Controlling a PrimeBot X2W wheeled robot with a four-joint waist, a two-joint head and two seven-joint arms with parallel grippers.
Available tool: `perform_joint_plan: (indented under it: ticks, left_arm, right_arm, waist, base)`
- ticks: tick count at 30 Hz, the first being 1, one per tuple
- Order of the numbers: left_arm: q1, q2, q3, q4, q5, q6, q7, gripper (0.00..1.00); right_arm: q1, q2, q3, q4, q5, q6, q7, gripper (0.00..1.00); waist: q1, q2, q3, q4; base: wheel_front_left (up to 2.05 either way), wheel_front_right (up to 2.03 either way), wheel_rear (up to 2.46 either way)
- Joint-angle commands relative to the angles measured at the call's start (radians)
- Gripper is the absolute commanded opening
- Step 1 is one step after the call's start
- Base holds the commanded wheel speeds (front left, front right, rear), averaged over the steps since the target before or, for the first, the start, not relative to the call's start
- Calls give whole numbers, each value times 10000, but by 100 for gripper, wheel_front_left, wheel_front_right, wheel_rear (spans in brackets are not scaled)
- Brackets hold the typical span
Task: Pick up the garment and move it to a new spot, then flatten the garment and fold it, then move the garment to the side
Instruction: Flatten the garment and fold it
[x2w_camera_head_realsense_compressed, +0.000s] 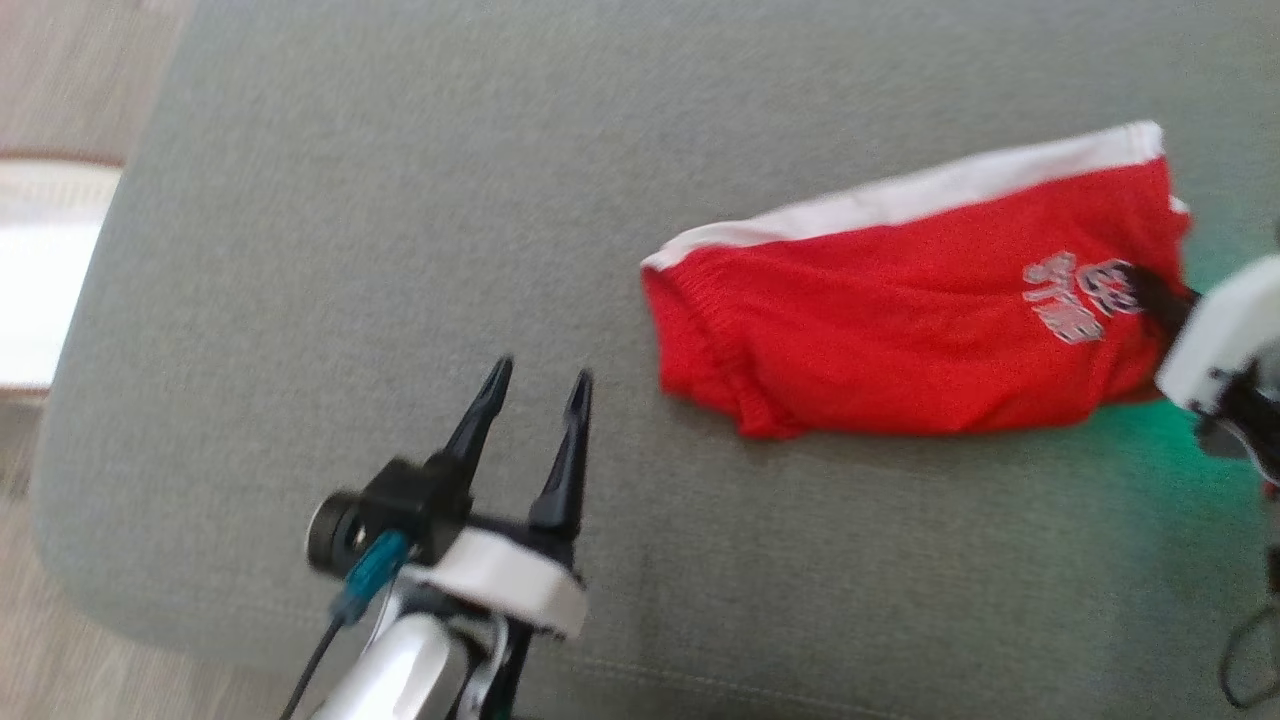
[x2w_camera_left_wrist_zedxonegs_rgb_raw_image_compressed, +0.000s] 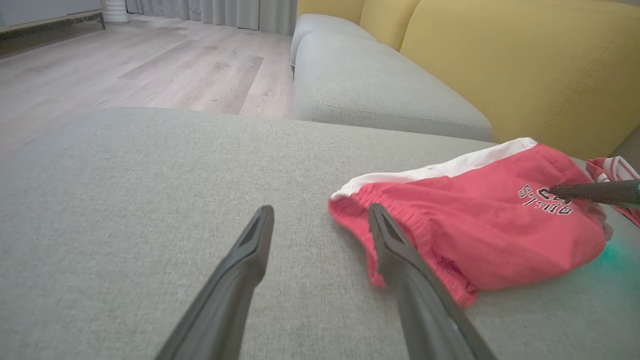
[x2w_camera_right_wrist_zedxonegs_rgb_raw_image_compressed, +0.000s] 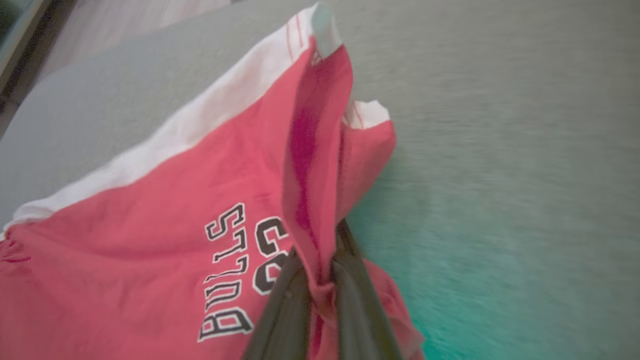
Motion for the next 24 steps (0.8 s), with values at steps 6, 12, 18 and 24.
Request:
perform_joint_plan:
  ticks: [6,12,18,24]
  left_arm:
    - [792,-108,1095,-172,480,-496,-121,100]
    - [1094,-571,1433,73,777,-985,-121,100]
    - [1200,-943,1530,280,910,-1343,-121,100]
    - [1159,-1151,1479,524,957,-1602,-122,100]
  right_arm:
    - [435,-422,-1536,-412,-592,-7,-850,0]
    - [219,-148,-1729,-1056,-1008,-7,-710,0]
    - [46,582,-377,-2256,-818,-7,-154,0]
    - [133,1788,1447,-2326,-867,-7,183,0]
  waist:
    - [0,0,-673,-515]
    - [0,0,-689,-353]
    - [0,0,-624,-104]
    - [0,0,-513,215]
  base:
    - [0,0,0]
    - [0,0,0]
    - [0,0,0]
    - [0,0,0]
